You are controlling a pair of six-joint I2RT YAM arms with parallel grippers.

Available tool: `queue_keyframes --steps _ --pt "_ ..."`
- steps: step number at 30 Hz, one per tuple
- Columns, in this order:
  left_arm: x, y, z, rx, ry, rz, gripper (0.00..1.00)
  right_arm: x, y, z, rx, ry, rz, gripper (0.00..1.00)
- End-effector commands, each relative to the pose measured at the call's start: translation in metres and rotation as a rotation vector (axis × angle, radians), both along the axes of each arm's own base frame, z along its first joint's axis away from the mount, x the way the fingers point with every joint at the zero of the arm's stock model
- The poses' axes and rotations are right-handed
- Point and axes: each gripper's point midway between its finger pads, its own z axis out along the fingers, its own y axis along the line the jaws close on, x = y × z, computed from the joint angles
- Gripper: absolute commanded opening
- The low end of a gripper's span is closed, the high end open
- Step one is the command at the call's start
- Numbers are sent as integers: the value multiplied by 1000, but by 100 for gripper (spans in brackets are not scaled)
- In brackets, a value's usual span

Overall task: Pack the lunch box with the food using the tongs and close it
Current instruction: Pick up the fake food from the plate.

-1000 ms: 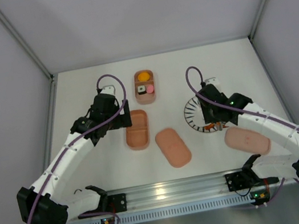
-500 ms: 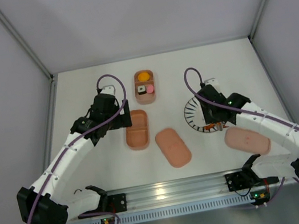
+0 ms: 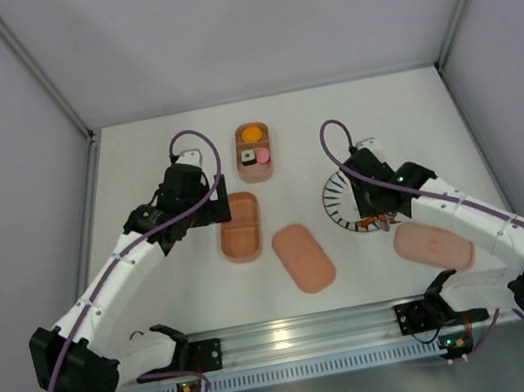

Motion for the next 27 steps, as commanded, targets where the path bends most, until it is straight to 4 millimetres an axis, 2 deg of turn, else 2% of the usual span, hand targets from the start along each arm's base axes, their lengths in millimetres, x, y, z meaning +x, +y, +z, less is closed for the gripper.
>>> queue_keyframes --steps 1,27 --pt "6 -1 8 -19 -40 8 99 0 -1 -3 -15 17 11 39" --pt "7 -2 8 -23 -38 7 99 1 -14 15 -69 -13 -11 41"
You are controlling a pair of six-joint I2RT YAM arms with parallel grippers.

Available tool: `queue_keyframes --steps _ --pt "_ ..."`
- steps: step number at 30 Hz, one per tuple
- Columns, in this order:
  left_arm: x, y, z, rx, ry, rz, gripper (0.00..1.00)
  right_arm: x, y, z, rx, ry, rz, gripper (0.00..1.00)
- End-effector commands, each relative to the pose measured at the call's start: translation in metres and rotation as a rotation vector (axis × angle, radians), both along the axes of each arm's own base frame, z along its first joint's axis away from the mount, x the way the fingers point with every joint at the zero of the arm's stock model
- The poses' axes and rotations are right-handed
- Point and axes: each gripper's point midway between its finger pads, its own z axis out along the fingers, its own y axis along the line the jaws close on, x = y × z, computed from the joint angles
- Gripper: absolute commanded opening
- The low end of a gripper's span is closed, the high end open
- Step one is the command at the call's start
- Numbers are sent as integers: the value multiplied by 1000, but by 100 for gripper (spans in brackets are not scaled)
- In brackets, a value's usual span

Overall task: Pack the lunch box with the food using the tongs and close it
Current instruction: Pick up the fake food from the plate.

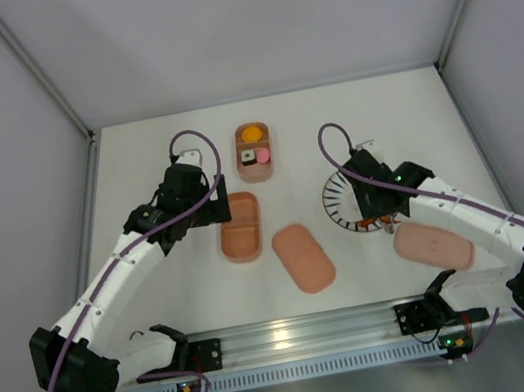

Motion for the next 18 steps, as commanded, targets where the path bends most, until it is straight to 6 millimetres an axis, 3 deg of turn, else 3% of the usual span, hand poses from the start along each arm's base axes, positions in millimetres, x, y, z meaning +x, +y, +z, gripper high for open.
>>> queue_keyframes --steps 1,18 --pt "6 -2 7 -21 -34 6 99 6 -6 20 -20 -46 -7 41" --pt "7 -1 7 -20 -36 9 99 13 5 12 -37 6 49 40"
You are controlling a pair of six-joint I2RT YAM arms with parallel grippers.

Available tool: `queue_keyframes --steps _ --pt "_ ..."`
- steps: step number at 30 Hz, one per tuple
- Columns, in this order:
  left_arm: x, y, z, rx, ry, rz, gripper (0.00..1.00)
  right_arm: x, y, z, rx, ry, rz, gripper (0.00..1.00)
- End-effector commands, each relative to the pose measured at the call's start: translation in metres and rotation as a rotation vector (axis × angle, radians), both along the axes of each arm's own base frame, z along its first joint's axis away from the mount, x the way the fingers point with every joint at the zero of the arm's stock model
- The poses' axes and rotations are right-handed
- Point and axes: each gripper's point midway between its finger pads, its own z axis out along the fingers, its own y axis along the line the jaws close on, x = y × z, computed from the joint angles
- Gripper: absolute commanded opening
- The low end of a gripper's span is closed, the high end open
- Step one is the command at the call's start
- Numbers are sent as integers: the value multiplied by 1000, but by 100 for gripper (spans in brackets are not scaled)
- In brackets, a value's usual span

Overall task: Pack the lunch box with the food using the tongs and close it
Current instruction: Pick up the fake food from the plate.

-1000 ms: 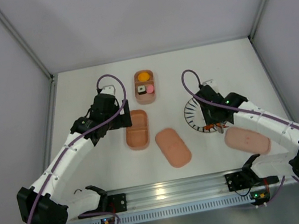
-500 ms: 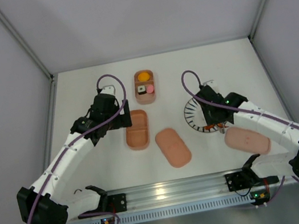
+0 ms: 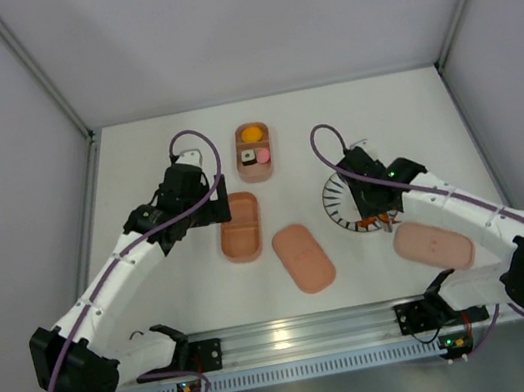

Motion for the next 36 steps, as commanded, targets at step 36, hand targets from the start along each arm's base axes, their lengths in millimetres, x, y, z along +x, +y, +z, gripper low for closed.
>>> queue_keyframes --steps 36 --pt "6 -1 8 -23 -38 10 99 16 42 46 149 -61 98 23"
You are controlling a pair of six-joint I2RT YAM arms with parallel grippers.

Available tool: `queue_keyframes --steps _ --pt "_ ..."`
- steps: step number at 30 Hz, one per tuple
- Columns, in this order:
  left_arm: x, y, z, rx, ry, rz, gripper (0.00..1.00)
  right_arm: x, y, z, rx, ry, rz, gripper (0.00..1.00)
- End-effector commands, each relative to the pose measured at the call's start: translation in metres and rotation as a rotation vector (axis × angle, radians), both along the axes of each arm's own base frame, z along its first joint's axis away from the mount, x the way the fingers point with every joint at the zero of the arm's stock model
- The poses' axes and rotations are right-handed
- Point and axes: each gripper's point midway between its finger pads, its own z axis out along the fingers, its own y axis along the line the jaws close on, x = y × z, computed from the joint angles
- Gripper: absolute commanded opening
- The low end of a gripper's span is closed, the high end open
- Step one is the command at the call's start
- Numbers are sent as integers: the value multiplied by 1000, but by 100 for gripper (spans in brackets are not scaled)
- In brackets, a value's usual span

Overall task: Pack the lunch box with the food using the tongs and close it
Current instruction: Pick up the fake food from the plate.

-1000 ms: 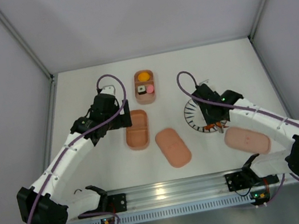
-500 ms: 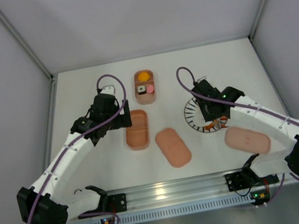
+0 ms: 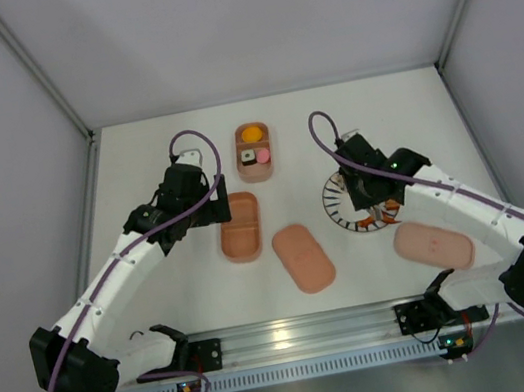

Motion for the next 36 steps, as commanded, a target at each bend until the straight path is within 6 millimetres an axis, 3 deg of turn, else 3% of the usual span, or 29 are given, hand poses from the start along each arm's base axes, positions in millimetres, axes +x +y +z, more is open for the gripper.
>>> queue_keyframes --steps 1,10,17,36 --pt "6 -1 9 -22 -40 10 99 8 13 18 33 -44 26 24" --pt "6 -1 9 -21 -40 9 99 9 12 17 25 -44 24 28" --pt "6 0 8 -17 -37 9 99 10 10 16 11 -45 21 40" --pt "6 -1 7 -19 -37 9 99 7 4 1 -16 -30 9 45"
